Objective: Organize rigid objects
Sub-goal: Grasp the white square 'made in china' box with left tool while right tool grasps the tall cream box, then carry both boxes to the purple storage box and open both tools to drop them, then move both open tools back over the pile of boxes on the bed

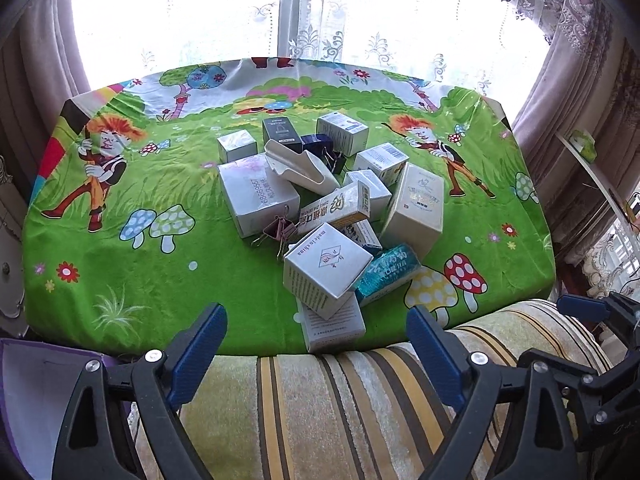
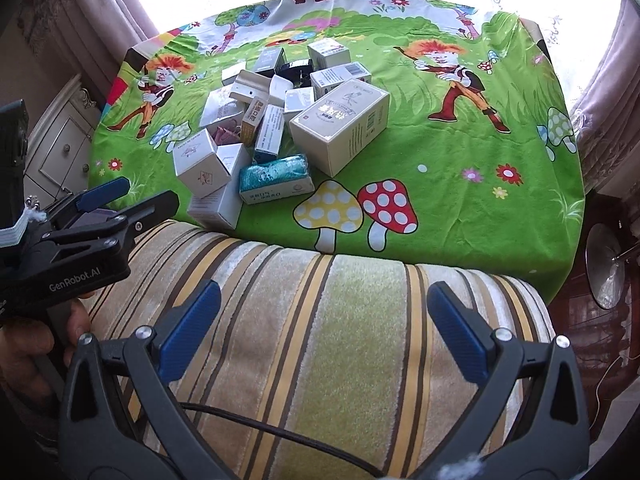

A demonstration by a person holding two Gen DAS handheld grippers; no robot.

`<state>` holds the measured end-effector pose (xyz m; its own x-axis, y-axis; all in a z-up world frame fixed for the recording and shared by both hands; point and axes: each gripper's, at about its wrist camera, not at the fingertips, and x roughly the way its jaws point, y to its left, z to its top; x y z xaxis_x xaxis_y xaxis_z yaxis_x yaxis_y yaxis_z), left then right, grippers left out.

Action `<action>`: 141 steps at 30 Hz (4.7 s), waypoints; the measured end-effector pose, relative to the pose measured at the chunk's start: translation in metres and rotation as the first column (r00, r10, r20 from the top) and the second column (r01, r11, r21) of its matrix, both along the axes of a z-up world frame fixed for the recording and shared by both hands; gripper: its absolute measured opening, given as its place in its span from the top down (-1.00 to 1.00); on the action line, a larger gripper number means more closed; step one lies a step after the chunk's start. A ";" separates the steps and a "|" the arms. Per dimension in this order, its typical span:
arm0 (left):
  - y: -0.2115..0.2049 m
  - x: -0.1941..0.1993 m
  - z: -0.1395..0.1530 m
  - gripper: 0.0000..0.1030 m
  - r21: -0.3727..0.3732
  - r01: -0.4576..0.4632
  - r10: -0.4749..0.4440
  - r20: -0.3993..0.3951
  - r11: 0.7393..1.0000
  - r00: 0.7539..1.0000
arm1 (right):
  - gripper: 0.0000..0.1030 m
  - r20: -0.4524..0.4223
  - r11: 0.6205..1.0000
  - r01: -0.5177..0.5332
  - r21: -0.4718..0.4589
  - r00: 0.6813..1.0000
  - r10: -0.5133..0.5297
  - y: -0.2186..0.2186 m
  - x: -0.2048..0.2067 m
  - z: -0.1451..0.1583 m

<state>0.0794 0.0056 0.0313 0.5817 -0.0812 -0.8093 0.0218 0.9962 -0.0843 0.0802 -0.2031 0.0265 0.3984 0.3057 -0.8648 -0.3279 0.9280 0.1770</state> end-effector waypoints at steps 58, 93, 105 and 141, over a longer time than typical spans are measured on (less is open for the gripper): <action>0.090 -0.055 0.013 0.18 0.110 -0.329 0.327 0.031 0.938 0.944 | -0.07 0.165 0.993 0.105 -0.056 0.982 -0.095 0.066 0.076 0.042; 0.257 -0.198 -0.010 0.17 0.108 -0.693 0.697 -0.003 0.713 0.717 | -0.07 0.038 0.749 -0.659 -0.068 0.749 0.662 0.337 -0.113 0.012; 0.264 -0.201 -0.014 -0.16 0.149 -0.723 0.733 -0.016 0.675 0.681 | -0.50 0.066 0.728 -0.679 -0.096 0.725 0.685 0.344 -0.122 0.008; 0.110 -0.084 0.006 -0.25 0.131 -0.368 0.376 -0.036 0.920 0.926 | -0.60 0.135 0.954 -0.277 -0.118 0.947 0.292 0.146 -0.023 0.025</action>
<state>-0.0044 0.1160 0.0370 0.5024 0.2311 -0.8332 -0.3538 0.9342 0.0458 0.0571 -0.0570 0.0515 0.4333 0.3437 -0.8331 -0.5966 0.8023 0.0207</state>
